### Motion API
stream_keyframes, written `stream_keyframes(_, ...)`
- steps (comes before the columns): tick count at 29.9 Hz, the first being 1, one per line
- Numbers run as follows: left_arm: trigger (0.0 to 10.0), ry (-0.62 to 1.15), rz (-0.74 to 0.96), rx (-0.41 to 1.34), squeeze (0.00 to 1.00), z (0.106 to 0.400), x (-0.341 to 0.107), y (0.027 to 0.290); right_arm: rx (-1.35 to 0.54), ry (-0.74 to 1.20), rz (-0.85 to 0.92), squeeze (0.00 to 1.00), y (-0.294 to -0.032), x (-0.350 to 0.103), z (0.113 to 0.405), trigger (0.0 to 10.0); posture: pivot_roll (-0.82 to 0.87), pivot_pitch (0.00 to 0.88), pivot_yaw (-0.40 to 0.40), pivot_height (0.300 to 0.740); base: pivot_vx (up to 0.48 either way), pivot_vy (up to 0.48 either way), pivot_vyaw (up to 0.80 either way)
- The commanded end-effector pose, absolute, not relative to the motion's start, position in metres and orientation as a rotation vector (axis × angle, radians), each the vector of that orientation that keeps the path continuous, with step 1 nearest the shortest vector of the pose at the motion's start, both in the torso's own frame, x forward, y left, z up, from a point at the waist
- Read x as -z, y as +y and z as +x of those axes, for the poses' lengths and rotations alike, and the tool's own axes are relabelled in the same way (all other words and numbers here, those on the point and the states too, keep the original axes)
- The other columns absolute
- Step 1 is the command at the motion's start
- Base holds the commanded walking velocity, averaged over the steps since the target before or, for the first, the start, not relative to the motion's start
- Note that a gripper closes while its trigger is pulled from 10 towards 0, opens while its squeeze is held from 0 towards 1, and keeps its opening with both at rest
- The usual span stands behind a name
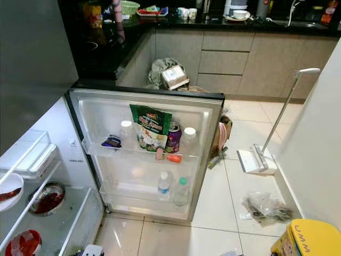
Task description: Restocking fridge
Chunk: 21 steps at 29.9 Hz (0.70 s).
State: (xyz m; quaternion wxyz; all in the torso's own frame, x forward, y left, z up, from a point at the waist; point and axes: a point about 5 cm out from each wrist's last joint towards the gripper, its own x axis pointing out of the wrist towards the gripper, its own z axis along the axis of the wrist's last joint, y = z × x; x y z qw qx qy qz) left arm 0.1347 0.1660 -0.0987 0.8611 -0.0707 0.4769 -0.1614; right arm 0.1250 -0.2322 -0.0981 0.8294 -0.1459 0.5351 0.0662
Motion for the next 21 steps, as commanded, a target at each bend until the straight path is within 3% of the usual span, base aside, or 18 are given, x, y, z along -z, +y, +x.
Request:
stream_keyframes(1, 10.0, 1.032, -0.147, 0.329, 0.00, 0.128, 0.101, 0.167, -0.136, 1.117, -0.295, 0.00, -0.232, 0.097, 0.129, 10.0, -0.03, 0.000, -0.044, 0.740, 0.000, 0.000, 0.00)
stream_keyframes(14, 10.0, 1.024, -0.132, 0.291, 0.00, 0.132, 0.101, 0.171, -0.240, 1.044, -0.216, 0.00, -0.217, 0.093, 0.142, 10.0, -0.02, 0.000, -0.045, 0.740, 0.000, 0.000, 0.00)
stream_keyframes(21, 10.0, 1.020, -0.125, 0.293, 0.00, 0.134, 0.100, 0.172, -0.258, 1.048, -0.237, 0.00, -0.217, 0.094, 0.140, 10.0, -0.02, 0.000, -0.044, 0.740, 0.000, 0.000, 0.77)
